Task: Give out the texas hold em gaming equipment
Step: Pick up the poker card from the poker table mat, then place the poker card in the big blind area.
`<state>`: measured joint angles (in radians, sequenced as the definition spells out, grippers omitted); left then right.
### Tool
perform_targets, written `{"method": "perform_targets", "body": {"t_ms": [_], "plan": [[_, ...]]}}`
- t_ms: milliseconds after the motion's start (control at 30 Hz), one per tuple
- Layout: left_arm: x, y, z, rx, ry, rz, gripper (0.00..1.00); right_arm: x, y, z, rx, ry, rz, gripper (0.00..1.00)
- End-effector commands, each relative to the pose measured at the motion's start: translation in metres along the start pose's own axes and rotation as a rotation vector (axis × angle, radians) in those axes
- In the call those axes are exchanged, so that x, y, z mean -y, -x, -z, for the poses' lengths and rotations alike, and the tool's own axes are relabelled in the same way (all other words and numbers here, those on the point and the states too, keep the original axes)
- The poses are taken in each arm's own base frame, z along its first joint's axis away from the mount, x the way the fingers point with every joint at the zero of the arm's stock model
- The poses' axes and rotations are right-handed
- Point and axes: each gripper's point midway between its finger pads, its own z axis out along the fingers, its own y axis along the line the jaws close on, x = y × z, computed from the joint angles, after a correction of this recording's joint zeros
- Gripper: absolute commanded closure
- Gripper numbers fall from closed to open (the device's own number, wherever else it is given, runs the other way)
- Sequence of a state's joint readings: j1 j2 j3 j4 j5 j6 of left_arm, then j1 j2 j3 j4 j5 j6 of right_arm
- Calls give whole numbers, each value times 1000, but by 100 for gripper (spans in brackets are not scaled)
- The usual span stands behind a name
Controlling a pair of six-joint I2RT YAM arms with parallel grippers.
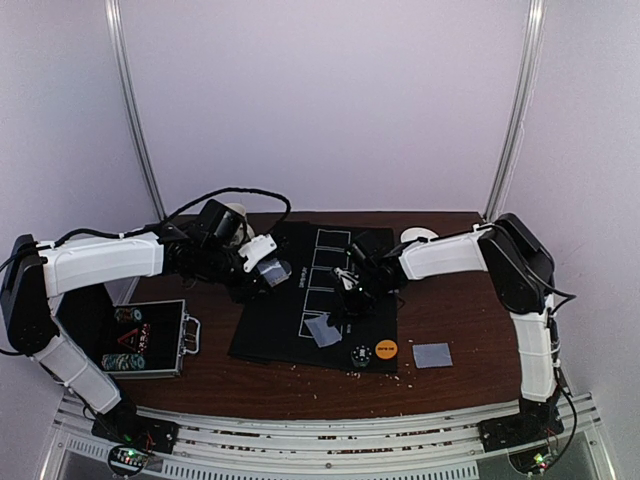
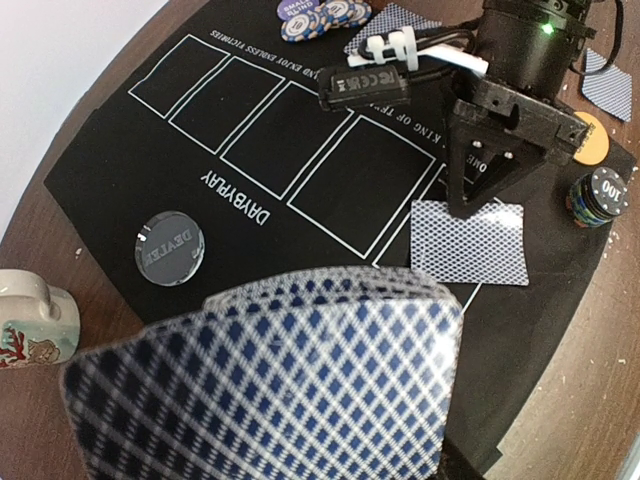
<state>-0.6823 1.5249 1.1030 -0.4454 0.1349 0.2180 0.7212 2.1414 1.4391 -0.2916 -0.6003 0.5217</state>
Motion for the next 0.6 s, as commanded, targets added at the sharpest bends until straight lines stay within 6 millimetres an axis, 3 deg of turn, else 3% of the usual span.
{"method": "perform_targets", "body": {"t_ms": [0, 167, 267, 367, 567], "plan": [[-3, 10, 5, 39, 8, -3, 54, -17, 11, 22, 8, 10, 80, 100], [-3, 10, 6, 40, 10, -5, 54, -55, 37, 78, 84, 0, 275, 100], [-3, 10, 6, 41, 11, -5, 54, -51, 39, 124, 89, -130, 416, 100], [-3, 10, 7, 43, 13, -6, 54, -32, 19, 162, -1, -254, 549, 100], [-3, 9, 6, 39, 15, -6, 54, -3, -53, 206, -236, -352, 819, 100]]}}
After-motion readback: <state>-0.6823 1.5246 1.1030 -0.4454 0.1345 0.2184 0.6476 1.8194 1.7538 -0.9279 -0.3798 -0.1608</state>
